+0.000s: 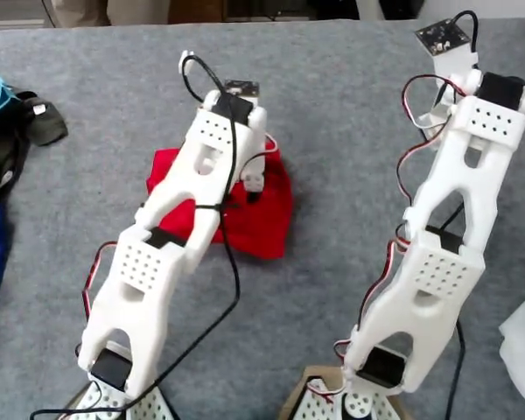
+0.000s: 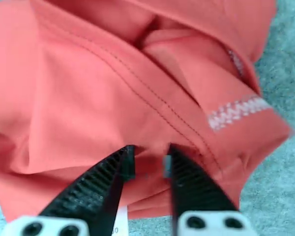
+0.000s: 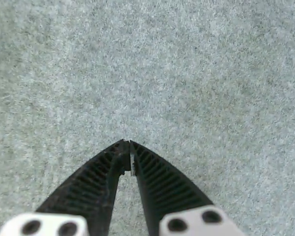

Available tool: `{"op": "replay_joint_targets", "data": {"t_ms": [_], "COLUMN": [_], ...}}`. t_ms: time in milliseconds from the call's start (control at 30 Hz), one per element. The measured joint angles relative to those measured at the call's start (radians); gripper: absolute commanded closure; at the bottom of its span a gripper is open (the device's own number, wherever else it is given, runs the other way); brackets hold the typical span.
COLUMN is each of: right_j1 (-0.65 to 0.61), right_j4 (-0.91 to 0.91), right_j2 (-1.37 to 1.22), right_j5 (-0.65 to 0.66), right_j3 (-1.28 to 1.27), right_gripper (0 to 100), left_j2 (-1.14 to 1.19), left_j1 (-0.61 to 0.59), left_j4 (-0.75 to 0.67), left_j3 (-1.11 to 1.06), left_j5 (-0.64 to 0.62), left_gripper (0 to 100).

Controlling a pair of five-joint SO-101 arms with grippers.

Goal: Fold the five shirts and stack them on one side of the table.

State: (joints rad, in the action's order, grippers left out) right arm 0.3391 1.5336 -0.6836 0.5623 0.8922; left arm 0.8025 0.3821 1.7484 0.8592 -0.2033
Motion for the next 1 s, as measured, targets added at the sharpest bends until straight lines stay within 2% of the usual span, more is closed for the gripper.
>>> {"op": "replay_joint_targets", "data": {"t_ms": [133, 600, 1000], "right_j1": [0.000, 0.000, 0.000], "right_j4": [0.000, 0.000, 0.000], "right_j2": [0.000, 0.000, 0.000], "right_j5": [0.000, 0.000, 0.000], "right_j3": [0.000, 0.000, 0.000], "right_gripper": [99.2, 99.2, 99.2], "left_j2": [0.000, -0.005, -0.213], "left_j1": [0.026, 0.124, 0.235], "left_j4": [0.000, 0.000, 0.000], "left_j3": [-0.028, -0.100, -0.439], "left_j5": [0.051, 0.063, 0.094], "left_gripper": [98, 98, 98]}}
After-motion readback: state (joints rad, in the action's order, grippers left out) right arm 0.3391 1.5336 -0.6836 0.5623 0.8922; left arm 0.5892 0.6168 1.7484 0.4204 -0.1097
